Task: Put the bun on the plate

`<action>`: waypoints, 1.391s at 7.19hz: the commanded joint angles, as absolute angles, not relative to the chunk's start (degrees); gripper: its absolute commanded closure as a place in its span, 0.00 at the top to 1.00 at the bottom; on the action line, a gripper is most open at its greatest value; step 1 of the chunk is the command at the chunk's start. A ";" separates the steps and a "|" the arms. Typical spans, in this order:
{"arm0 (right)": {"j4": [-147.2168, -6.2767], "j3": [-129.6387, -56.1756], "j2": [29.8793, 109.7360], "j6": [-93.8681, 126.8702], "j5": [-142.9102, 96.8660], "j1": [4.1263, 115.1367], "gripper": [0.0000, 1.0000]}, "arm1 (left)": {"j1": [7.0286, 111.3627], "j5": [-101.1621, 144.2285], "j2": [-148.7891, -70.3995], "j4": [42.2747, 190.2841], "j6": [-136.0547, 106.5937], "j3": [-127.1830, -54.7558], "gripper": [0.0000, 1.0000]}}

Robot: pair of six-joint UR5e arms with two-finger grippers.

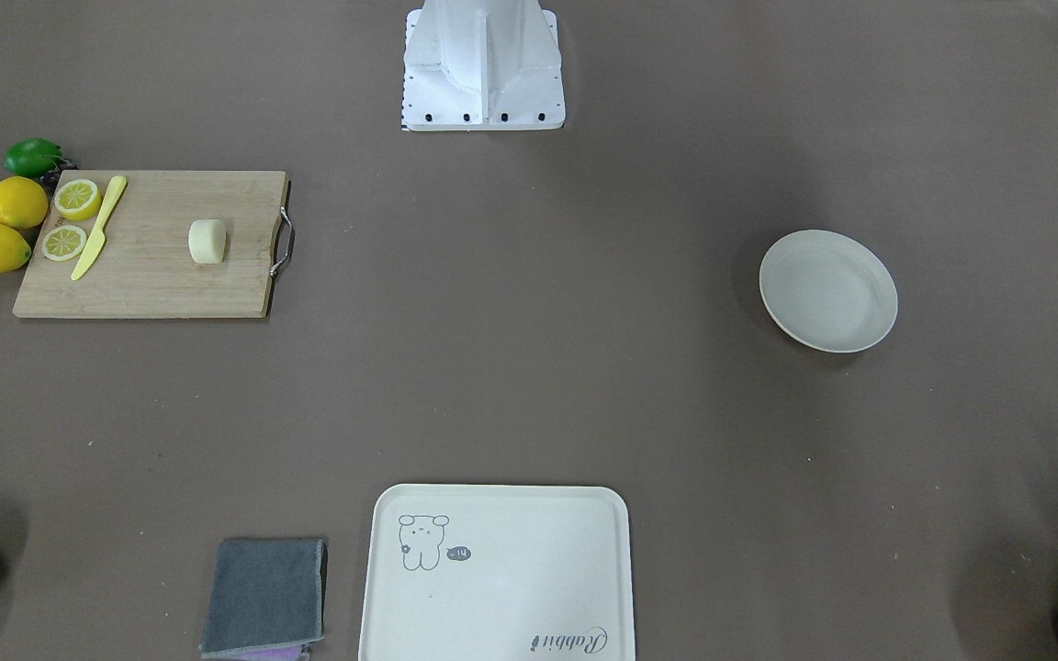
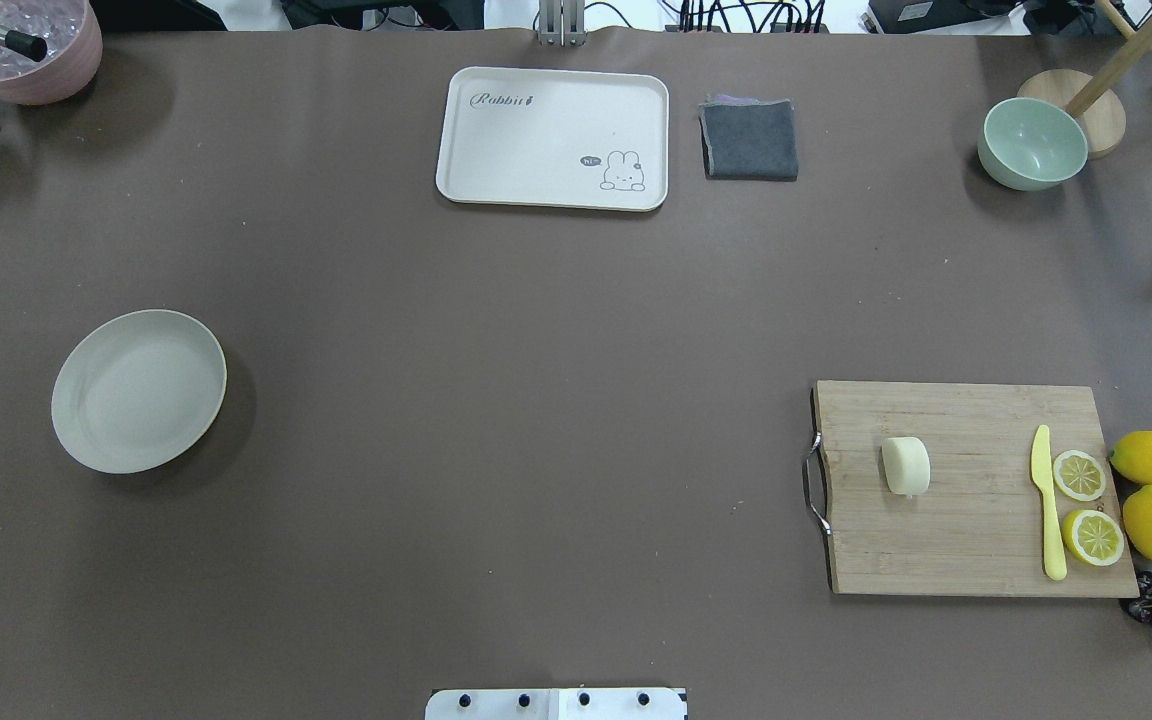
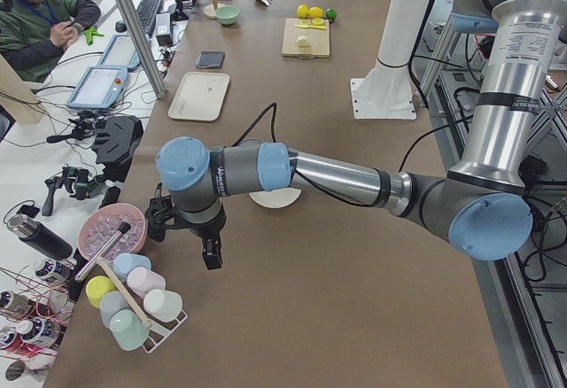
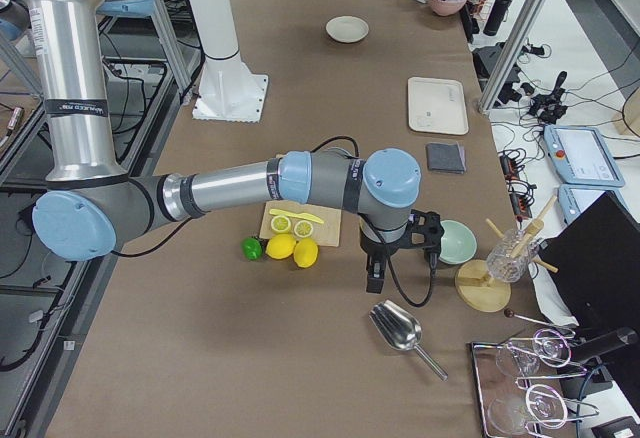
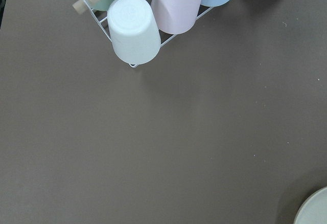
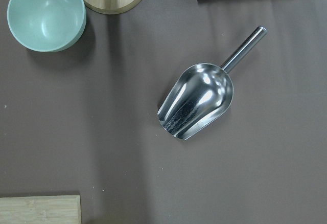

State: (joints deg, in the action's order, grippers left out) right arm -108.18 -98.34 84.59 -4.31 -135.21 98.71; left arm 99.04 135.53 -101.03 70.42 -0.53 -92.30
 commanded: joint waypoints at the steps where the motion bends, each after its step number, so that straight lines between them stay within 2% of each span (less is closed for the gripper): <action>1: -108.19 -98.26 84.38 -4.13 -135.26 98.70 1.00 | 99.05 135.35 -100.55 70.66 -0.53 -93.33 0.98; 5: -108.19 -97.91 84.38 -3.78 -135.26 98.70 1.00 | 98.79 135.35 -102.13 70.31 -0.70 -93.25 0.98; 6: -108.19 -98.00 84.20 -3.69 -135.26 98.70 1.00 | 98.62 135.53 -102.39 70.66 -0.79 -90.73 0.98; 10: -108.19 -97.91 84.02 -3.69 -135.35 98.70 1.00 | 98.96 136.05 -102.13 70.66 -0.79 -91.67 0.98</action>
State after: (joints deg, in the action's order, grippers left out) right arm -108.19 -97.86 84.08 -3.69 -135.28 98.70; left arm 98.91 136.01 -102.20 70.63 -0.80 -91.35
